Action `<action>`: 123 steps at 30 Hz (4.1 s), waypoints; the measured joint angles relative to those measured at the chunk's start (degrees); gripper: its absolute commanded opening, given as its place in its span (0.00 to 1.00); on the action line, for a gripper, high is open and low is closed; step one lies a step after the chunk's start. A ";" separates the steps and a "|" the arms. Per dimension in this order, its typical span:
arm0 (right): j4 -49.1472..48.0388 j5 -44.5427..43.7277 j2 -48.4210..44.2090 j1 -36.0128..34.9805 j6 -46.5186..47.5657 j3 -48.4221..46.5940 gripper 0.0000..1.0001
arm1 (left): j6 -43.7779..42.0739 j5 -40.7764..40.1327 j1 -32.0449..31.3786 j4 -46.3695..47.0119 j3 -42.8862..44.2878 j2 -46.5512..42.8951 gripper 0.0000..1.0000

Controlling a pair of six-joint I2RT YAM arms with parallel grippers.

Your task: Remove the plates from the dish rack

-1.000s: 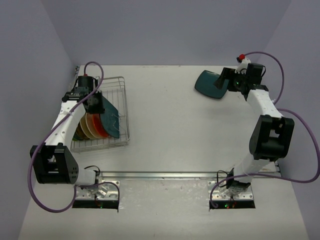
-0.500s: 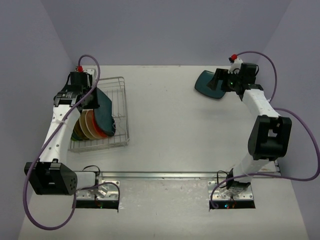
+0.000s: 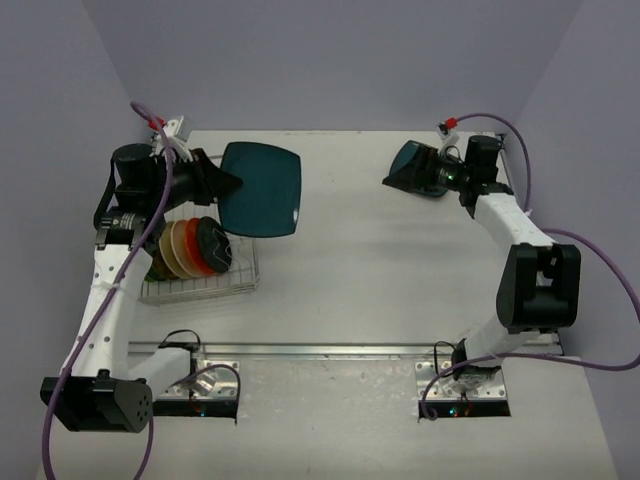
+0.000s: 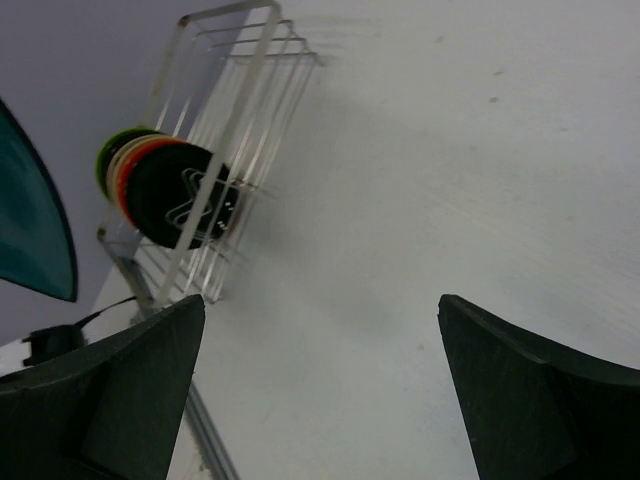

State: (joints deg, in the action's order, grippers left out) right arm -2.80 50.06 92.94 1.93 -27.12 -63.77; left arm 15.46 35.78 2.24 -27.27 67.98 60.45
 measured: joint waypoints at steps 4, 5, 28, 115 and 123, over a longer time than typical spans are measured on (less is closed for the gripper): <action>-5.40 4.93 -2.34 -6.49 -6.15 2.70 0.99 | 9.73 8.35 -0.38 10.31 -8.27 0.92 0.00; -6.38 5.87 -2.60 -8.45 -7.42 2.82 0.99 | 11.75 9.42 -0.49 11.96 -9.99 1.49 0.00; -11.66 11.31 5.71 -23.58 -18.93 -3.47 0.00 | 21.48 10.15 -6.45 22.63 -14.38 5.35 1.00; 25.31 -24.30 52.92 16.52 18.08 -57.98 0.92 | 7.47 -7.40 -1.27 5.97 -6.11 9.94 1.00; 21.93 -23.80 52.96 13.15 19.23 -57.98 0.93 | 6.22 -7.93 -1.05 5.39 -6.13 9.92 1.00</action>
State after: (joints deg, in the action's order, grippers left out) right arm 19.13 26.26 145.91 15.08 -7.89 -121.75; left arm 21.68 27.85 1.19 -21.88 61.84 70.37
